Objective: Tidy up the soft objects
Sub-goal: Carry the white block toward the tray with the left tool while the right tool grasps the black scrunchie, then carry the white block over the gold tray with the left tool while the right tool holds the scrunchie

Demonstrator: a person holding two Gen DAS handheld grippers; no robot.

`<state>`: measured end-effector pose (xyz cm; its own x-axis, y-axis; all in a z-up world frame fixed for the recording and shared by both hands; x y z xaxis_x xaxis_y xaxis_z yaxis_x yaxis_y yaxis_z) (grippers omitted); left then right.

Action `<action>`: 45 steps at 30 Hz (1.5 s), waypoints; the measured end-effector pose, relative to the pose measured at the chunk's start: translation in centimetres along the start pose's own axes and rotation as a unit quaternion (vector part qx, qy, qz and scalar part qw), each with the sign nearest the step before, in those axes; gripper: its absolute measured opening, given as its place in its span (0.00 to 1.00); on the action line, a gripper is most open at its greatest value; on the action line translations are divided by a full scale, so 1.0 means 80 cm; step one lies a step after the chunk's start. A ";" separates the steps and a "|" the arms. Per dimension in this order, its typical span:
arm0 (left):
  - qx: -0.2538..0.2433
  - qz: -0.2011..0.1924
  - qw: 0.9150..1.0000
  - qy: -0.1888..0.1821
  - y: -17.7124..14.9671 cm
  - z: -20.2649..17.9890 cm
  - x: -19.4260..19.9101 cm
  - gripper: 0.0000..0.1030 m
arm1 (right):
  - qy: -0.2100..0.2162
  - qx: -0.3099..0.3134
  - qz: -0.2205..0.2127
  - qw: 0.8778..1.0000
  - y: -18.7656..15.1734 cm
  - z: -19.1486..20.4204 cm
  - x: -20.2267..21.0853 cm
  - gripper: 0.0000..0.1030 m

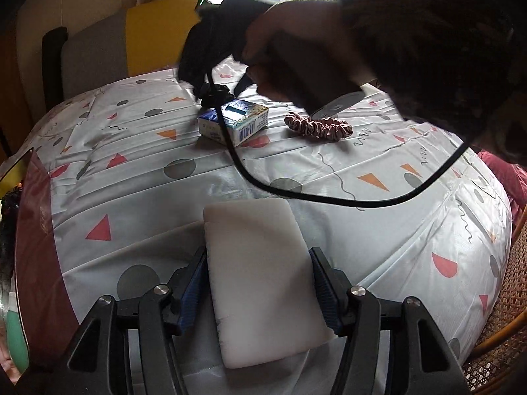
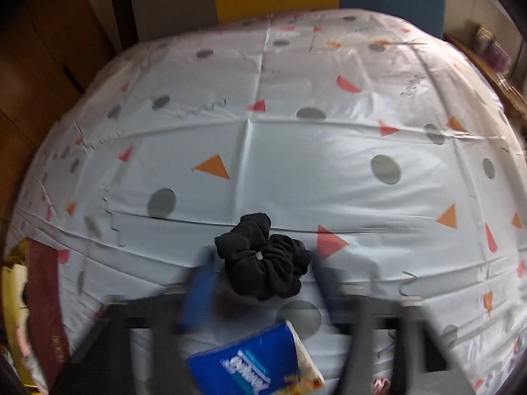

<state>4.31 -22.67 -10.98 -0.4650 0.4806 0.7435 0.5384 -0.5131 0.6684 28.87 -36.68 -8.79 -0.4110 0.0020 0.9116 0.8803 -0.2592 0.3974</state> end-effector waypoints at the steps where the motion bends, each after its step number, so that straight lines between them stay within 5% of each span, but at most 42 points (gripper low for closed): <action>1: 0.000 0.000 1.000 -0.001 0.000 0.000 0.000 0.59 | -0.002 0.009 0.003 1.000 -0.001 0.002 -0.003 0.16; 10: 0.000 -0.003 1.000 0.000 -0.001 0.000 -0.001 0.59 | 0.063 0.051 -0.067 0.994 -0.062 0.002 0.113 0.13; 14: -0.002 -0.004 1.000 0.005 -0.002 0.000 -0.001 0.59 | 0.068 0.067 -0.044 0.994 -0.132 -0.008 0.137 0.14; 20: -0.005 -0.001 1.000 0.012 -0.001 -0.001 -0.002 0.59 | 0.024 0.066 0.025 0.997 -0.219 -0.027 0.091 0.14; 32: 0.025 0.032 0.999 0.020 0.011 0.002 0.007 0.55 | 0.022 0.075 -0.002 0.997 -0.226 -0.028 0.084 0.14; 45: 0.060 -0.015 0.998 0.019 0.040 0.004 0.097 0.55 | 0.021 0.083 -0.005 0.996 -0.225 -0.030 0.083 0.15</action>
<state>2.61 -20.35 -3.07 -0.5081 0.4660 0.7243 0.6027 -0.4084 0.6855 9.72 -34.31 -10.18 -0.4271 -0.0369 0.9035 0.9014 -0.0967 0.4221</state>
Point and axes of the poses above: each gripper's, at about its wrist camera, not at the fingertips, and x roughly against the way its jaws point, z to its left, y to its top, the point moved 2 cm from there along -x, roughly the way its jaws point, and after that the axes turned 2 degrees about -x, right-handed, at the moved point
